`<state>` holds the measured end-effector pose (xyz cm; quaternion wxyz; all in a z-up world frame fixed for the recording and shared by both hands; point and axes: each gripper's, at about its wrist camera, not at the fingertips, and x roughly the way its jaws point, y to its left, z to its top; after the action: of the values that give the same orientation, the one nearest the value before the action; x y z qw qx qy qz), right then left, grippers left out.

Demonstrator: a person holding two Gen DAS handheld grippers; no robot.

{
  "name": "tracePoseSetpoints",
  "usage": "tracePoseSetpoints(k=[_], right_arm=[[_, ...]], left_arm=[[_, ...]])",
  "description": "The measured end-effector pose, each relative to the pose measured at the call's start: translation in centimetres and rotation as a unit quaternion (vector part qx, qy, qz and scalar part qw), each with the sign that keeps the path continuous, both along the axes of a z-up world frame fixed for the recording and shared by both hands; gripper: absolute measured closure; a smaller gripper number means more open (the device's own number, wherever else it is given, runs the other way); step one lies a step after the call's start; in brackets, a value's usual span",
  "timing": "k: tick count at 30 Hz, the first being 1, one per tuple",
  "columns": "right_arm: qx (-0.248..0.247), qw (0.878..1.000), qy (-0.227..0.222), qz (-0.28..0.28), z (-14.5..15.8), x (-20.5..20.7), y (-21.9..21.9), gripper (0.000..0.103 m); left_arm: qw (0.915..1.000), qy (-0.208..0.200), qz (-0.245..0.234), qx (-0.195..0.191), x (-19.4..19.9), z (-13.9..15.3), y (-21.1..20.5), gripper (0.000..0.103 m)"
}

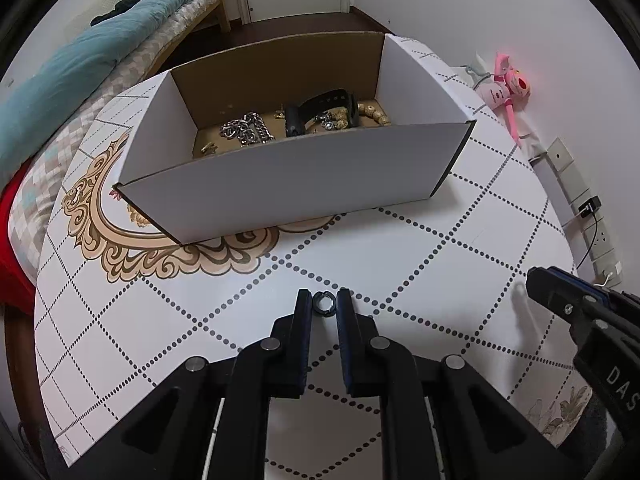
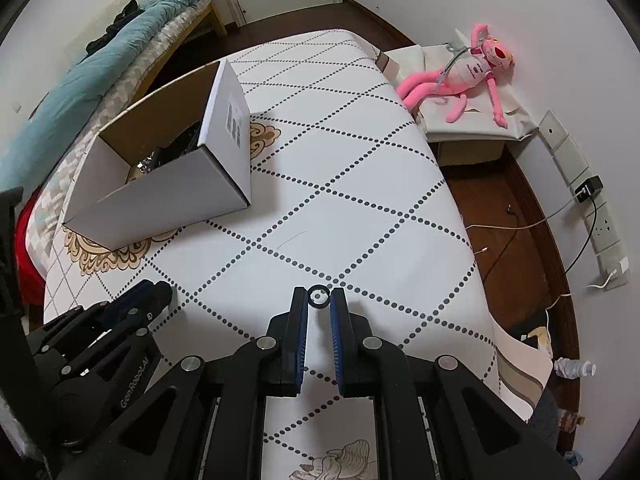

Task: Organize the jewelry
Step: 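Pinch a black ring with the right tool while the left tool pinches the other black ring, then carry both black rings into the white box and open both tools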

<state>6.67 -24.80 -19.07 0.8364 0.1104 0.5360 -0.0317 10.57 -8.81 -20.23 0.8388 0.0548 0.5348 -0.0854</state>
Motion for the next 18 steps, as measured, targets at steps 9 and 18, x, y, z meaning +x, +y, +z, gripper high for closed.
tracePoseSetpoints(k=[9,18], right_arm=[[0.025,0.999,-0.044,0.015,4.4,0.6,0.5,0.091],[0.058,0.993,-0.077,0.073,9.7,9.0,2.8,0.091]], left_arm=[[0.9973,-0.049,0.009,-0.055,0.2,7.3,2.2,0.093],[0.9957,-0.029,0.025,-0.085,7.8,11.0,5.6,0.093]])
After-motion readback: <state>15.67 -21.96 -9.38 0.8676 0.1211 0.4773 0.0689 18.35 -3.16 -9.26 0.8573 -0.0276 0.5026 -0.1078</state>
